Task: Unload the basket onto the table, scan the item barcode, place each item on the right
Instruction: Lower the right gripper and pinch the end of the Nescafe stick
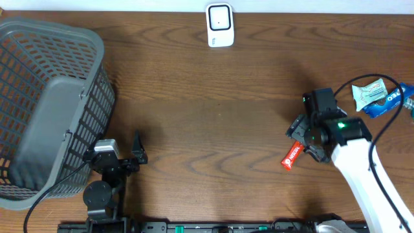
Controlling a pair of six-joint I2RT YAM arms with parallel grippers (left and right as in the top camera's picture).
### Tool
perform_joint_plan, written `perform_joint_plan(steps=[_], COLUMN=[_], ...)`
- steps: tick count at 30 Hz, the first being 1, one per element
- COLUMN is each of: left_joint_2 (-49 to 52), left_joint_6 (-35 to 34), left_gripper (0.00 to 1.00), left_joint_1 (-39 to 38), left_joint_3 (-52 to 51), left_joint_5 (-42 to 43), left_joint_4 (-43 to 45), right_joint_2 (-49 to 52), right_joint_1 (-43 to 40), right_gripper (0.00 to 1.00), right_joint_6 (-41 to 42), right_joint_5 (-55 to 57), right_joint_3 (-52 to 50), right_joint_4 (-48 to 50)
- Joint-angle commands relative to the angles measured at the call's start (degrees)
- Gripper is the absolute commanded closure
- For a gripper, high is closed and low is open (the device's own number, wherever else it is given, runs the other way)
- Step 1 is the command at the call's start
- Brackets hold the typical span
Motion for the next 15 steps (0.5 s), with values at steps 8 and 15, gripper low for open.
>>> perform_joint_plan(steps=[8,15], left_joint_2=[-0.02,-0.02], left_joint_6=[1.01,1.01], left_gripper=[0.02,0.02], left_joint_1=[0.28,0.28], left_joint_3=[-0.68,-0.68], left_joint_5=[0.98,0.98], left_joint_4=[-2.23,-2.23], right_joint_2=[10.54,11.23], right_joint_1=[-0.92,-1.22], right_gripper=[0.36,0.36], right_joint_6=[-9.9,-8.9], right_joint_5=[-7.04,-7.82], right_joint_3=[-1.79,-11.76], right_joint_4=[9.64,20.28])
